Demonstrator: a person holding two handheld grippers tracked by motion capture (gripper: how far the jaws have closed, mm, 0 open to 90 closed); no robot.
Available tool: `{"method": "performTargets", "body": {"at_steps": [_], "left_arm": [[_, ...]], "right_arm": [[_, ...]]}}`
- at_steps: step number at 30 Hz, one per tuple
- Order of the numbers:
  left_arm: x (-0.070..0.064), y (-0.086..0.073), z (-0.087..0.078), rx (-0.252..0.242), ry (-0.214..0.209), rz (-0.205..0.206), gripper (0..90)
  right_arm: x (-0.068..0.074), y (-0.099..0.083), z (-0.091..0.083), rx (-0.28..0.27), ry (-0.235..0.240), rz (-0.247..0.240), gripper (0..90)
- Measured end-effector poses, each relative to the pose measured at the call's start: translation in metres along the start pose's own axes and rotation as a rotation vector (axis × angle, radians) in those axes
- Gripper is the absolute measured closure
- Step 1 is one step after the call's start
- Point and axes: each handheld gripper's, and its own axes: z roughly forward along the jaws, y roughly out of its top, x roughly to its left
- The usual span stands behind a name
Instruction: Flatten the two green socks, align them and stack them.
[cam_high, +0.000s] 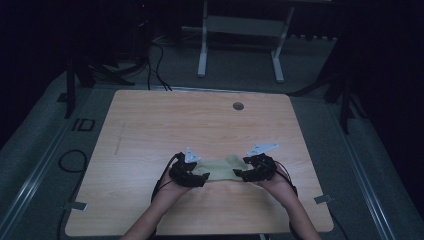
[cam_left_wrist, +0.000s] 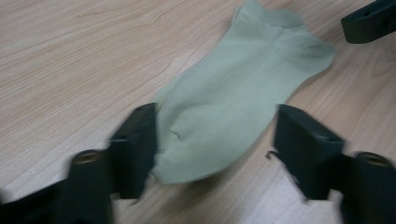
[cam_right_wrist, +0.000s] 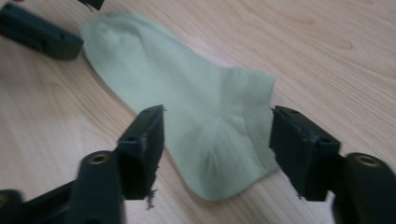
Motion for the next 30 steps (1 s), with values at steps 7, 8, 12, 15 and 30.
{"method": "performTargets", "body": {"at_steps": [7, 8, 12, 15, 30], "left_arm": [[-0.005, -0.010, -0.010, -0.020, 0.022, 0.028, 7.7], [-0.004, -0.011, -0.012, -0.036, 0.027, 0.026, 7.6], [0.001, -0.021, -0.023, -0.112, 0.047, 0.025, 7.6], [0.005, -0.030, -0.030, -0.146, 0.052, 0.016, 7.6], [0.031, -0.071, -0.052, -0.116, 0.079, -0.045, 7.6]], "right_arm": [[-0.003, -0.009, -0.009, -0.054, 0.024, 0.033, 13.3], [-0.004, -0.012, -0.011, -0.056, 0.019, 0.030, 13.3], [-0.013, -0.028, -0.016, -0.074, -0.009, 0.075, 13.3], [-0.019, -0.042, -0.021, -0.092, -0.040, 0.106, 13.4], [-0.029, -0.081, -0.042, -0.063, -0.128, 0.120, 13.4]]}}
